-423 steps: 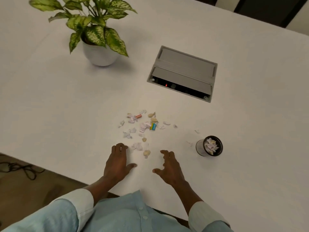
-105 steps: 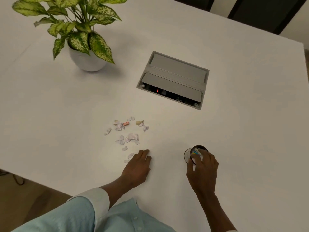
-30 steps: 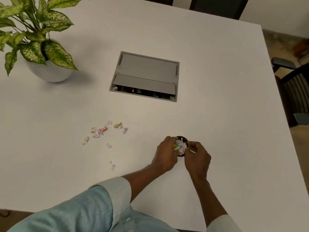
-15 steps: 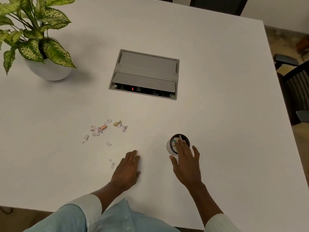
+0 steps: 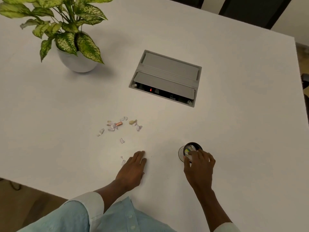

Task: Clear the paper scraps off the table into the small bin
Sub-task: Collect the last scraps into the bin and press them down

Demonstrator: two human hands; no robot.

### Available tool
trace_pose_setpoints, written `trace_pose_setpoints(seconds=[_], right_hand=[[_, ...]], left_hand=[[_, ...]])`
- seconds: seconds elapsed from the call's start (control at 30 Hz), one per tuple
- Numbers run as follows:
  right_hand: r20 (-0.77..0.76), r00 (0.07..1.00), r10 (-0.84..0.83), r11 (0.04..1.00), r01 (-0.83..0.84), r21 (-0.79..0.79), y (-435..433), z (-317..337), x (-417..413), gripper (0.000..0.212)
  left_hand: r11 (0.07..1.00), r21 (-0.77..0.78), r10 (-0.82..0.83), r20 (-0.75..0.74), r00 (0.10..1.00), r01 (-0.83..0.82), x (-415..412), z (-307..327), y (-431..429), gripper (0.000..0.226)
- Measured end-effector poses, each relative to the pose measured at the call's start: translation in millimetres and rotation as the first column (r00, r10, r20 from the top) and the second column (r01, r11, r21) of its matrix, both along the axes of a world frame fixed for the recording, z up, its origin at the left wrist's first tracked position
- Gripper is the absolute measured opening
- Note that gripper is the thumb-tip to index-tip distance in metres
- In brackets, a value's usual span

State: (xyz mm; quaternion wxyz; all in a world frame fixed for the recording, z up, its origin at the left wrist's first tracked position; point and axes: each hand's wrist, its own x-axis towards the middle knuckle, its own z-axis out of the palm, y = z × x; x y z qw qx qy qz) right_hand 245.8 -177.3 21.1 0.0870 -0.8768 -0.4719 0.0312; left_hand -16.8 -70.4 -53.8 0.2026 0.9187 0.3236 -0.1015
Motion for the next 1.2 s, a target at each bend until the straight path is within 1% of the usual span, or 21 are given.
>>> trace_pose_setpoints(seconds=[0.07, 0.13, 0.2, 0.27, 0.33, 0.37, 0.43, 0.47, 0.57, 0.67, 0.73, 0.77, 0.83, 0.9, 0.93, 1.07, 1.2], right_hand=[[0.070, 0.998, 0.001, 0.995, -0.008, 0.100, 2, 8, -1, 0.010], [0.073, 0.997, 0.008, 0.988, -0.019, 0.150, 9, 14, -7, 0.007], [-0.007, 0.999, 0.031, 0.984, -0.030, 0.176, 19, 21, -17, 0.005], [-0.081, 0.991, 0.102, 0.976, -0.084, 0.202, 32, 25, -30, 0.005], [-0.155, 0.969, 0.194, 0.963, -0.158, 0.218, 45, 20, -40, 0.009], [-0.220, 0.950, 0.223, 0.963, -0.179, 0.204, 52, 15, -45, 0.012], [-0.362, 0.899, 0.245, 0.968, -0.205, 0.147, 67, 0, -55, 0.019], [-0.409, 0.878, 0.250, 0.968, -0.223, 0.113, 75, -7, -59, 0.024], [-0.484, 0.842, 0.237, 0.961, -0.275, -0.008, 101, -25, -69, 0.042], [-0.518, 0.827, 0.217, 0.943, -0.315, -0.108, 128, -36, -74, 0.058], [-0.523, 0.823, 0.220, 0.925, -0.346, -0.155, 146, -43, -75, 0.066], [-0.523, 0.823, 0.221, 0.918, -0.357, -0.173, 155, -46, -75, 0.069], [-0.517, 0.822, 0.240, 0.904, -0.383, -0.188, 172, -52, -75, 0.073], [-0.509, 0.816, 0.275, 0.889, -0.417, -0.187, 187, -57, -75, 0.074], [-0.501, 0.812, 0.298, 0.880, -0.438, -0.186, 195, -59, -76, 0.074], [-0.428, 0.796, 0.428, 0.828, -0.536, -0.168, 223, -63, -84, 0.075], [-0.352, 0.760, 0.547, 0.749, -0.632, -0.200, 239, -65, -94, 0.070]], left_hand=[[0.996, 0.018, 0.089, 0.011, 0.996, -0.089, -9, 2, 5, 0.065], [0.970, -0.003, 0.245, 0.035, 0.969, -0.245, -22, 5, 10, 0.067], [0.912, -0.039, 0.409, 0.058, 0.911, -0.407, -36, 5, 15, 0.074], [0.840, -0.097, 0.540, 0.067, 0.839, -0.534, -50, 4, 22, 0.080], [0.773, -0.169, 0.629, 0.069, 0.775, -0.612, -61, 2, 27, 0.086], [0.749, -0.192, 0.655, 0.071, 0.752, -0.634, -65, 1, 30, 0.089], [0.728, -0.224, 0.675, 0.074, 0.734, -0.647, -68, 1, 36, 0.091], [0.722, -0.242, 0.680, 0.081, 0.728, -0.648, -68, 0, 39, 0.090], [0.696, -0.289, 0.705, 0.096, 0.703, -0.658, -60, 0, 52, 0.087], [0.661, -0.363, 0.727, 0.091, 0.681, -0.657, -48, 2, 70, 0.078], [0.648, -0.387, 0.733, 0.087, 0.674, -0.655, -42, 4, 79, 0.070], [0.649, -0.375, 0.737, 0.090, 0.670, -0.662, -40, 5, 82, 0.070], [0.688, -0.342, 0.704, 0.096, 0.704, -0.640, -36, 2, 83, 0.080], [0.694, -0.360, 0.693, 0.096, 0.715, -0.624, -34, 1, 84, 0.080], [0.698, -0.362, 0.689, 0.105, 0.717, -0.618, -33, 0, 84, 0.074], [0.730, -0.311, 0.672, 0.161, 0.723, -0.608, -31, -5, 85, 0.039], [0.793, -0.204, 0.608, 0.204, 0.767, -0.574, -29, -15, 84, 0.023]])
